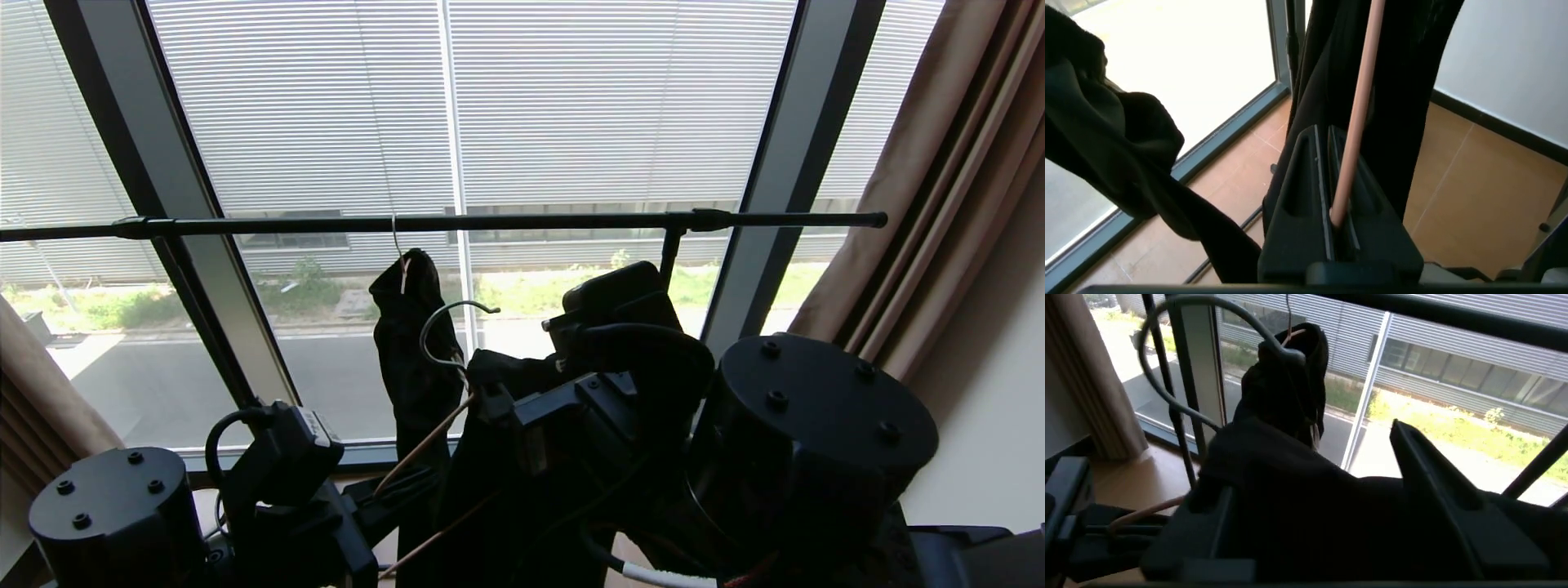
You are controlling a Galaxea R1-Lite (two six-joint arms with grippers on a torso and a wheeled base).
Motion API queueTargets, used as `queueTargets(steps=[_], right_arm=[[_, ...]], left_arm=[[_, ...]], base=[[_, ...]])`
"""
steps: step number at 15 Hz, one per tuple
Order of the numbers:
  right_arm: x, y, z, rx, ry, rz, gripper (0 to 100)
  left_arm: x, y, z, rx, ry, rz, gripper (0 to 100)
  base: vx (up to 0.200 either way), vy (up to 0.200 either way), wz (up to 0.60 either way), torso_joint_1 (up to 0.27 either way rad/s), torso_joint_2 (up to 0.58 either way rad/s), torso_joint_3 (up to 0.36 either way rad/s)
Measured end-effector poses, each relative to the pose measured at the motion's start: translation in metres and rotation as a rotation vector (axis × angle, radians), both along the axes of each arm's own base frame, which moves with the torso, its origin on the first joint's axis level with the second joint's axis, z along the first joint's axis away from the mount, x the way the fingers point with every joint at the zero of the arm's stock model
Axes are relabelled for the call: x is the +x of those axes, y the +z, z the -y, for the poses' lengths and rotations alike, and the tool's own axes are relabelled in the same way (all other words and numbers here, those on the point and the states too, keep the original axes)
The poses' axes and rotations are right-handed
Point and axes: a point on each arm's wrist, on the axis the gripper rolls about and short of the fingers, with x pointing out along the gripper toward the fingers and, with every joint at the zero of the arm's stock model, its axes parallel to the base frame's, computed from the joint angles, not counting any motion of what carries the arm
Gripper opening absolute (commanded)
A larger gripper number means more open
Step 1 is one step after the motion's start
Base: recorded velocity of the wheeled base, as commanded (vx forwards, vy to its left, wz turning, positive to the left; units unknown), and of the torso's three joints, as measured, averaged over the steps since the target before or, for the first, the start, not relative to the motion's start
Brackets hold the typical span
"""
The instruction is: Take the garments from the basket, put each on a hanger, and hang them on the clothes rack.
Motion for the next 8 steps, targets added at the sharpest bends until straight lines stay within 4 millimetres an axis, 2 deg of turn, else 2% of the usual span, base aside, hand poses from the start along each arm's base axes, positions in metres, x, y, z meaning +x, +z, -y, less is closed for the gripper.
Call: queueTargets(steps=[4, 8], right_arm=[[0.010, 0.008, 0.008, 0.021, -0.038, 0.014, 100], [0.014, 0.008, 0.009, 0.021, -0.050, 0.013, 100]], left_arm=[[-0.004, -0.003, -0.001, -0.001, -0.007, 0.002, 0], [-0.006, -0.004, -0.002, 0.002, -0.015, -0.001, 0]], base=[[0.000, 0.000, 0.00, 0.000, 0.00, 0.000], [0.000, 0.000, 0.00, 0.000, 0.00, 0.000]])
